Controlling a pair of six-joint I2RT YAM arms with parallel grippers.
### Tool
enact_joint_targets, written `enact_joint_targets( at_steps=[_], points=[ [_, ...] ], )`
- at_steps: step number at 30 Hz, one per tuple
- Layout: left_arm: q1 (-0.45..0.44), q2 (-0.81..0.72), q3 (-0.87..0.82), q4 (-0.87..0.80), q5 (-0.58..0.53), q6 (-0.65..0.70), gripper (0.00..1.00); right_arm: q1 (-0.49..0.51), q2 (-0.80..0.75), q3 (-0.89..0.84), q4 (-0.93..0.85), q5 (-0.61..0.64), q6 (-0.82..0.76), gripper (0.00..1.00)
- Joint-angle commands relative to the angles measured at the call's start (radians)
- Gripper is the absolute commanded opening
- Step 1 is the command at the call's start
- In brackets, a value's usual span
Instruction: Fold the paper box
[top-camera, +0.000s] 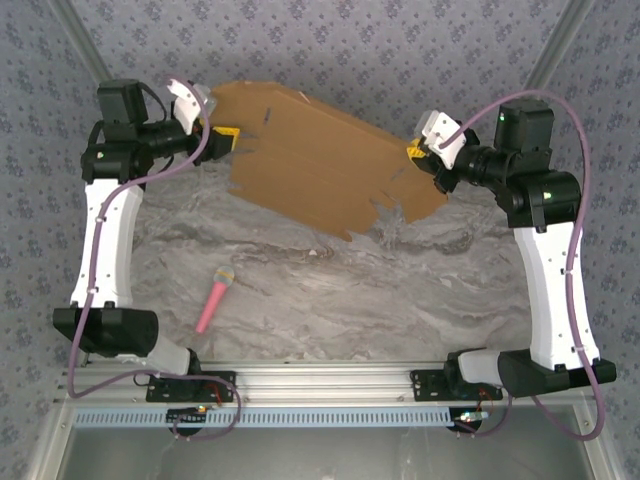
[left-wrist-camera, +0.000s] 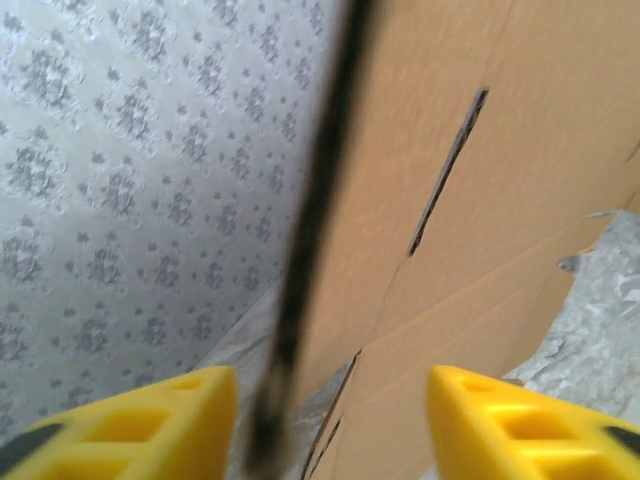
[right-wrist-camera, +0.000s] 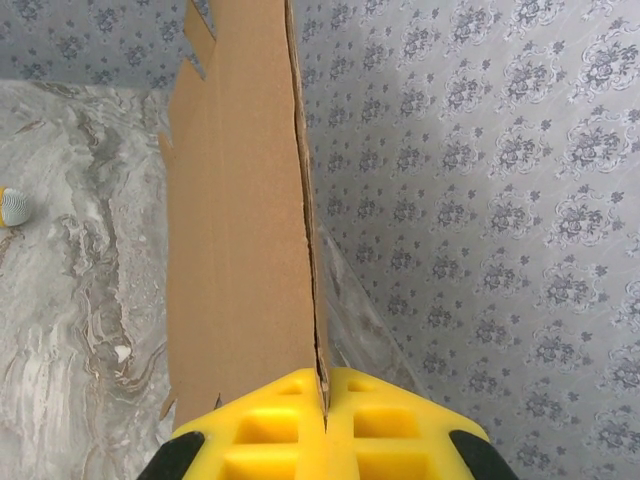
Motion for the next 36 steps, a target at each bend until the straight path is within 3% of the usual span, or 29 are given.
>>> enact_joint_targets(
  at_steps=[1, 4, 11, 16, 26, 36],
  points=[
    [0.006, 0.007, 0.047, -0.001, 0.115, 0.01, 0.41, -0.007, -0.027, -0.02, 0.057, -0.05, 0.034, 0.0],
    [0.006, 0.003, 0.053, -0.003, 0.124, 0.014, 0.33, -0.01, -0.034, -0.042, 0.082, -0.038, 0.039, 0.0],
    [0.013, 0.016, 0.132, -0.14, 0.114, 0.012, 0.01, 0.017, -0.065, -0.134, 0.198, 0.075, 0.024, 0.0],
    [0.012, 0.034, 0.202, -0.249, 0.098, -0.044, 0.0, 0.099, -0.103, -0.255, 0.335, 0.275, -0.049, 0.0],
    [0.013, 0.004, 0.199, -0.239, 0.06, -0.208, 0.0, 0.3, -0.157, -0.552, 0.736, 0.718, -0.276, 0.0],
    [0.013, 0.03, 0.227, -0.23, 0.053, -0.306, 0.0, 0.377, -0.147, -0.794, 1.12, 0.933, -0.462, 0.0]
  ],
)
